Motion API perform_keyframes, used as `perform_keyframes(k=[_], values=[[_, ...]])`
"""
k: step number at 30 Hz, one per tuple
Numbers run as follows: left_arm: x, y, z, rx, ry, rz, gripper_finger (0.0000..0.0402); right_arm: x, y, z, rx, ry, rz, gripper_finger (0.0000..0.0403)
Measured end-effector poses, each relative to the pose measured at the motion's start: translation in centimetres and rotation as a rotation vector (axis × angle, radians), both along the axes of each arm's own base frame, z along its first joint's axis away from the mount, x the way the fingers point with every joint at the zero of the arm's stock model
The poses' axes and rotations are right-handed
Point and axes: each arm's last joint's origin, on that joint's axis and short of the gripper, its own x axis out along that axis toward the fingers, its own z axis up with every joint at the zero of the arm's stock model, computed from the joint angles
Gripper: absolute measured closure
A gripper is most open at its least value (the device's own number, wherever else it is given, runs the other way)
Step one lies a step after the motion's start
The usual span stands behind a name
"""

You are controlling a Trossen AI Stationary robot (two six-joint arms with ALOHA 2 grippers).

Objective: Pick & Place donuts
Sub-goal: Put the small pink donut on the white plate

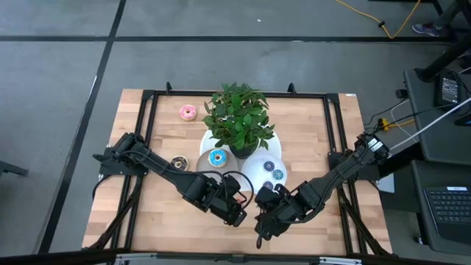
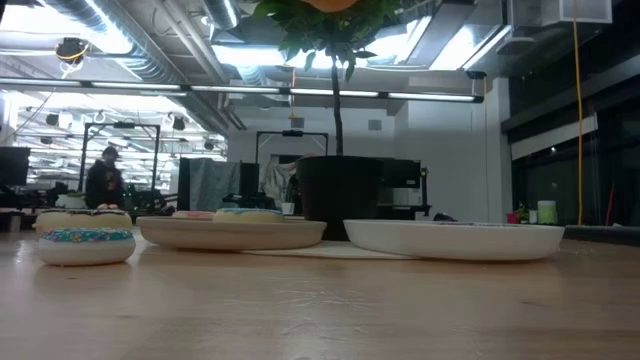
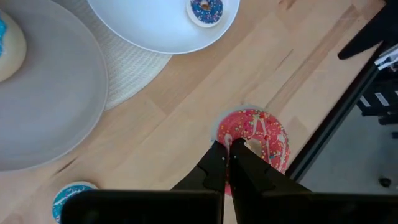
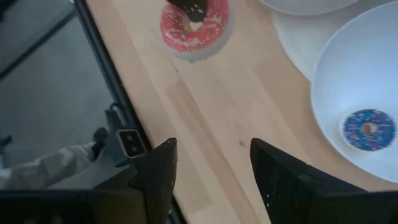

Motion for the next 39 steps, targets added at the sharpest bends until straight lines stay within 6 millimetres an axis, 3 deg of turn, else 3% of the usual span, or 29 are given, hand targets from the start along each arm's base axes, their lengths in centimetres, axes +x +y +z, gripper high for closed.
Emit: perform_keyframes(k=[6,17,26,39], values=[[0.0,-0.1,0.0,-0.010,0.010,-0.022,0.0398,0.8,0.2,0.5,0.065,-0.074,-0.012,0.0198],[-0.2,-0.5,0.0,0.003,0.029,-0.128,0.0398,2.1,-1.6,0.6,0.131,-0.078,-0.152,0.0198],[-0.6,-1.1,0.0,0.050,0.033,-0.241,0.0398,2.2,-1.6,0.6,0.201,-0.079,-0.242,0.0198],[-0.5,-1.0,0.1,0.103,0.012,-0.252,0.0398,2.0,-0.7,1.1,0.156,-0.252,-0.416,0.0199]])
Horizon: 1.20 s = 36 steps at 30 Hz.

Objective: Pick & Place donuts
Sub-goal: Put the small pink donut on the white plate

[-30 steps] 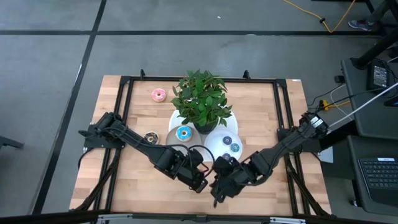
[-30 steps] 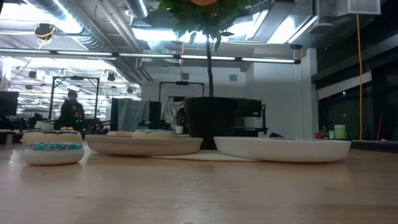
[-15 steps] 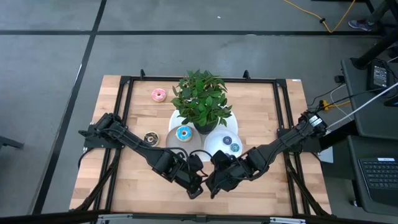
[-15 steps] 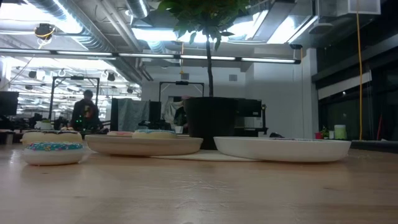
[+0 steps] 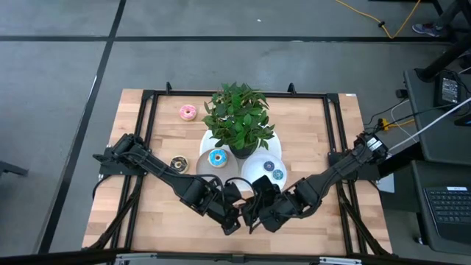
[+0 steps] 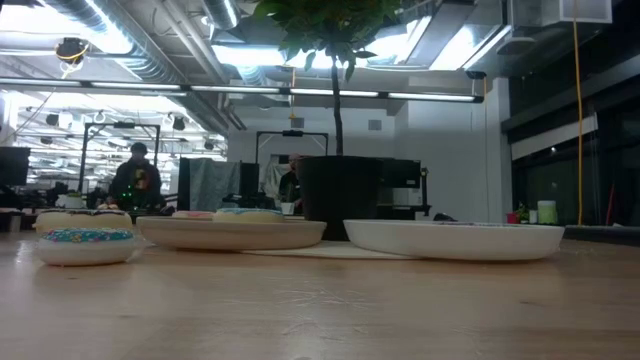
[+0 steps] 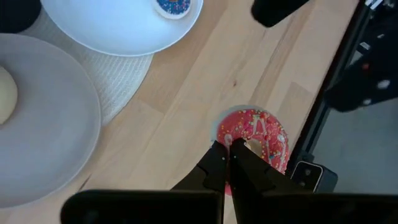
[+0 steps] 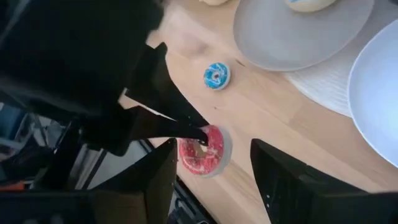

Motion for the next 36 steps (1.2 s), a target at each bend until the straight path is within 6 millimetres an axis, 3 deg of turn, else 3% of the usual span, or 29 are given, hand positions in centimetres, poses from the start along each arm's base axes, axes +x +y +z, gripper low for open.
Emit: perform_keyframes(k=[10,21,36], values=[[0.7,-0.2,0.4,-0.022,-0.076,-0.014,0.0398,-1.0,2.2,-1.2,-0.002,-0.019,-0.083,0.0199],[0.9,-0.2,0.5,-0.016,-0.106,-0.001,0.0398,-3.5,4.4,-2.3,0.004,-0.078,-0.274,0.0199],[1.2,-0.3,0.7,-0.017,-0.145,-0.009,0.0398,-2.9,5.2,-3.1,0.083,-0.126,-0.348,0.0199]])
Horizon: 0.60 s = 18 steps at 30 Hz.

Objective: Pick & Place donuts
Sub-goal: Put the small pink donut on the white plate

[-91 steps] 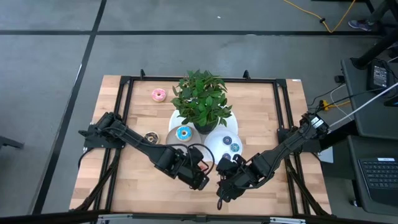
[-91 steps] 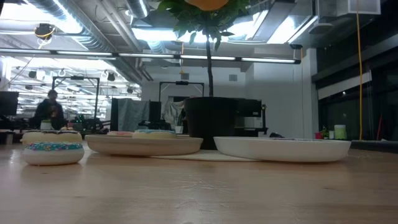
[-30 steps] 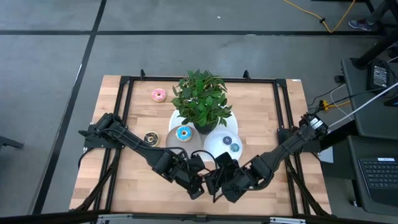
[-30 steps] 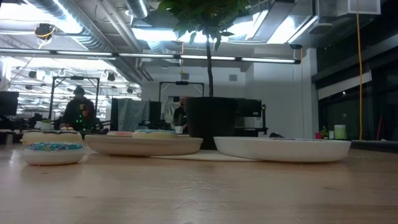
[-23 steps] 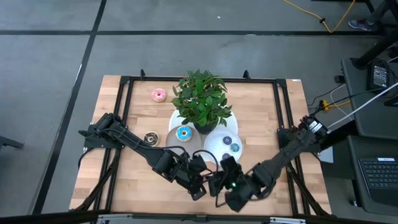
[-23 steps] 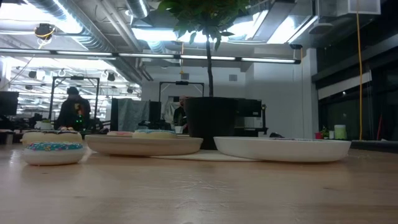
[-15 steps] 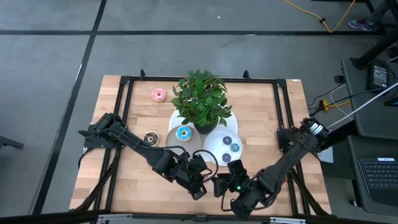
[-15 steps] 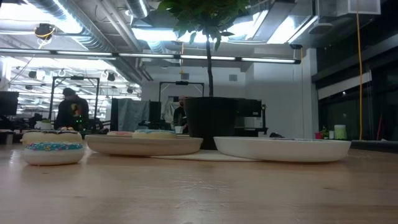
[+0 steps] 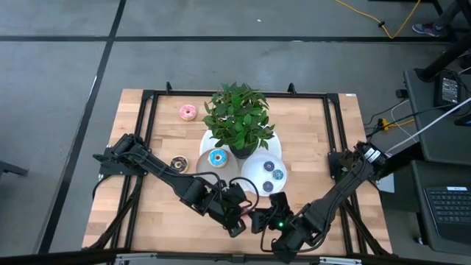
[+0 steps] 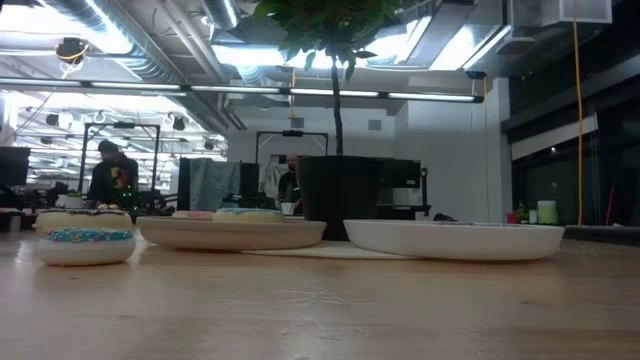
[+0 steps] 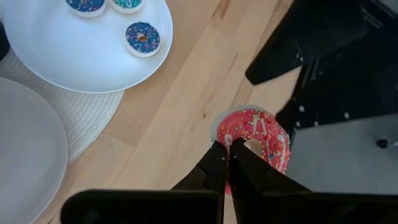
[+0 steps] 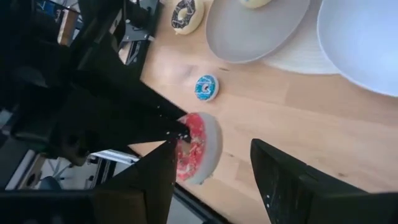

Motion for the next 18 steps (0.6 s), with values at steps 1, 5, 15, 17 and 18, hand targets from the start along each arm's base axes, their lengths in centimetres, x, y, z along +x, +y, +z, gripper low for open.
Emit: perform_keyframes(k=[1,5,15,17,18], values=[[0.01,0.00,0.01,0.002,-0.003,0.002,0.0398,0.11,0.05,-0.06,0.006,-0.004,0.000,0.0199],[0.03,0.00,0.02,0.002,-0.005,0.002,0.0398,0.42,0.10,-0.32,0.011,-0.003,0.003,0.0199],[0.04,0.02,0.03,0.012,-0.009,0.005,0.0398,0.44,0.13,-0.22,0.014,-0.010,0.005,0.0199],[0.07,0.01,0.05,0.016,-0.013,-0.003,0.0398,0.48,0.16,-0.19,0.014,-0.013,0.009,0.0199],[0.08,0.00,0.06,0.016,-0.014,-0.005,0.0398,0.48,0.16,-0.18,0.013,-0.012,0.010,0.0199]])
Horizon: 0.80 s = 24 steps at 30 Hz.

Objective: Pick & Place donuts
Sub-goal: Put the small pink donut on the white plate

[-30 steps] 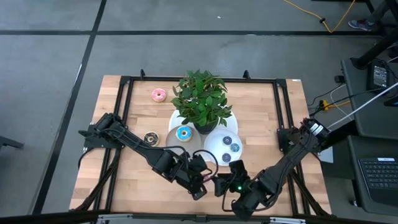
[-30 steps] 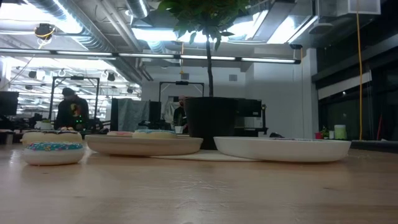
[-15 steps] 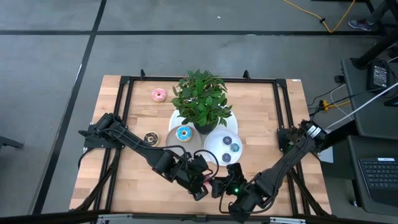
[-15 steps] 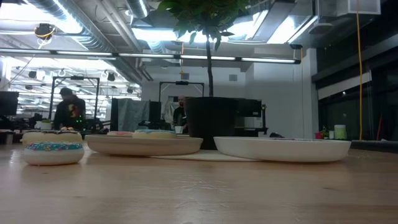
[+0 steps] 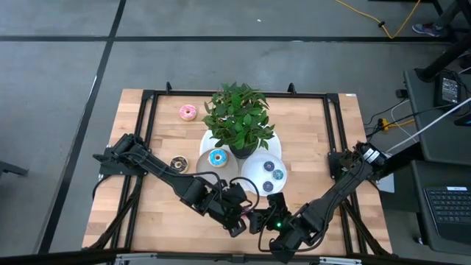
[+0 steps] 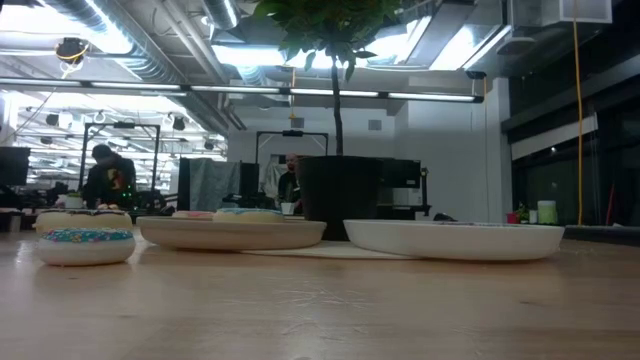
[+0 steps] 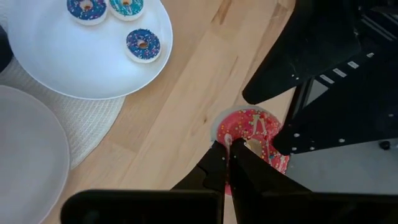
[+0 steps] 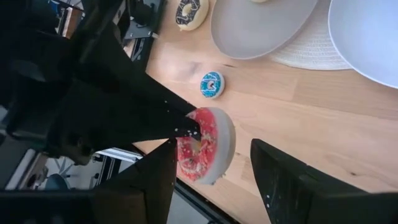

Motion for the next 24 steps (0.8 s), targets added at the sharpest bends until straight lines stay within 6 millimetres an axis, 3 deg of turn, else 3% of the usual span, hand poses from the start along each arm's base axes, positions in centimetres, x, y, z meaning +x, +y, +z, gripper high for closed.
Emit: perform_keyframes(k=[11,24], values=[[0.10,-0.34,0.18,0.006,-0.028,-0.034,0.0398,0.09,0.07,0.07,0.005,-0.008,0.005,0.0208],[0.07,-0.41,0.18,-0.012,-0.025,-0.027,0.0398,0.11,0.10,0.11,0.006,-0.009,0.010,0.0328]])
